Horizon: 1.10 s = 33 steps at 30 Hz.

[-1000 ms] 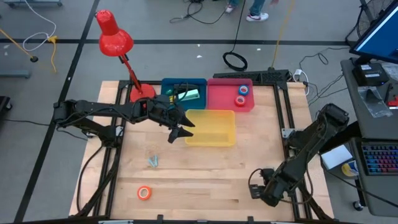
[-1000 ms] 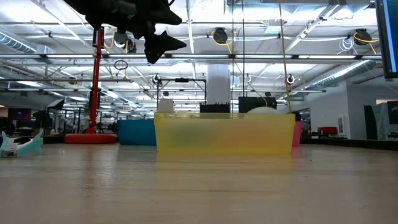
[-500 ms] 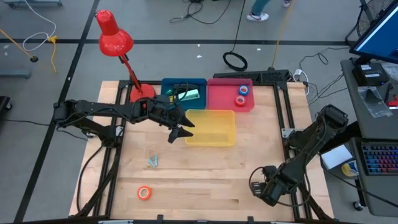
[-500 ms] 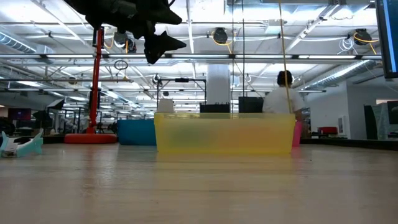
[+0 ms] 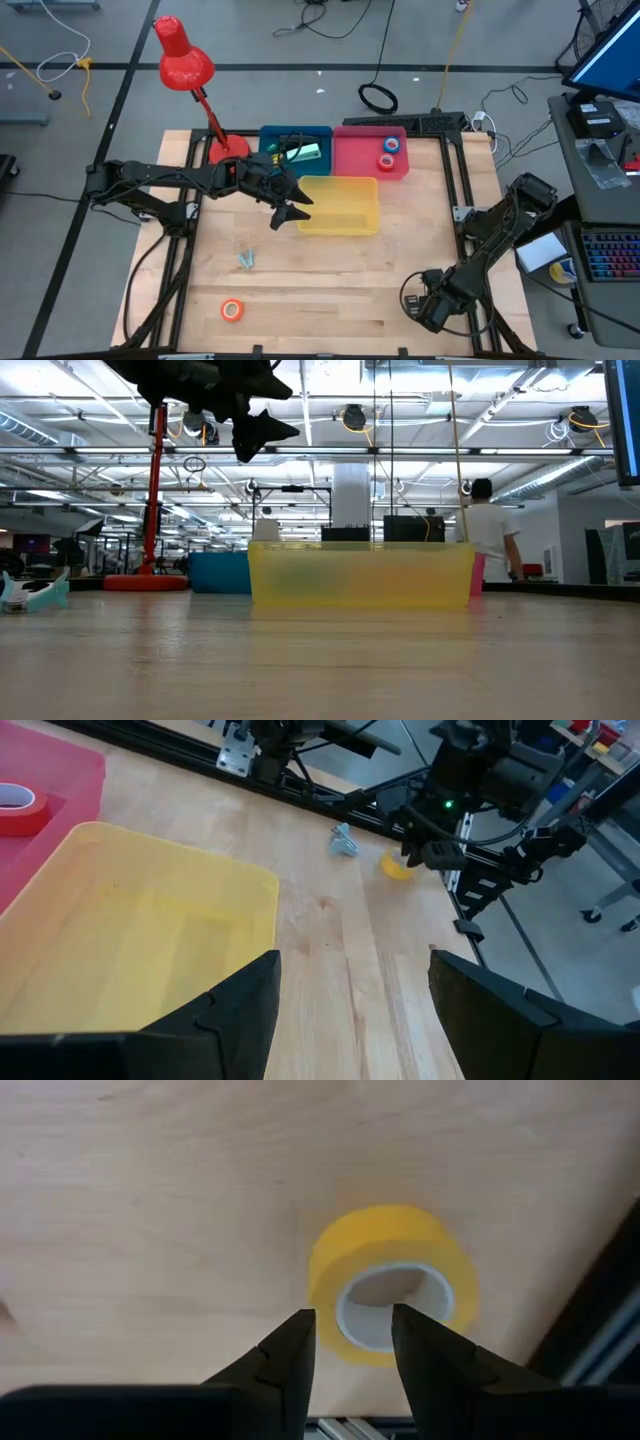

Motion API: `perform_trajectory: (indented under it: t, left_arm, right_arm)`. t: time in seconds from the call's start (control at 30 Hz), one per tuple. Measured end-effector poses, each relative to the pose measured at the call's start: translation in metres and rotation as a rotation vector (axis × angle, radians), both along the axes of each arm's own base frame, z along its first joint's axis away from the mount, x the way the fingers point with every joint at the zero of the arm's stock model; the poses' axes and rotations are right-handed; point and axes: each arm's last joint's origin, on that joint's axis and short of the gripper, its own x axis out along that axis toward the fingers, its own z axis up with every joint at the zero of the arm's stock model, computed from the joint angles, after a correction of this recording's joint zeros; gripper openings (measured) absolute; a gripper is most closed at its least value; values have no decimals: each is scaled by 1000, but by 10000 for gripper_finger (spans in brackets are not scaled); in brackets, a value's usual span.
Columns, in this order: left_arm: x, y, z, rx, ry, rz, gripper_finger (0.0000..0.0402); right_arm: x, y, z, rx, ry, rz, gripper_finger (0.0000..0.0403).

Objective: Pick and place Stapler, Stapler remover, tape
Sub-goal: Put the yellow tape into the pink bin

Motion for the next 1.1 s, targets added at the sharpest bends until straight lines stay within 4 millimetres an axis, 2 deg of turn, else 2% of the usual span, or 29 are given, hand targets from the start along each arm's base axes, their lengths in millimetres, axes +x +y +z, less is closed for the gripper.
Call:
perform_trajectory:
  t: [0.37, 0.47, 0.6, 0.73, 0.87, 0.97, 1.1]
  left_arm:
    - [0, 0, 0, -6, 3, 3, 253]
    - [0, 0, 0, -10, 4, 4, 253]
    - [0, 0, 0, -11, 4, 4, 253]
    - [0, 0, 0, -10, 2, 5, 253]
    - [0, 0, 1, -6, -8, 4, 253]
    - [0, 0, 1, -8, -7, 5, 253]
    - [0, 0, 1, -36, 2, 14, 253]
  right_arm:
    - [-6, -10, -33, 69, -50, -6, 121]
    - [-5, -13, -37, 102, -60, -8, 95]
    - [-3, -10, -35, 144, -105, -3, 31]
    - [7, -2, -20, 273, -262, -4, 30]
    - [17, 5, 5, 390, -509, -30, 30]
    - [22, 1, 21, 350, -712, -66, 30]
    - [29, -16, 40, 199, -953, -106, 30]
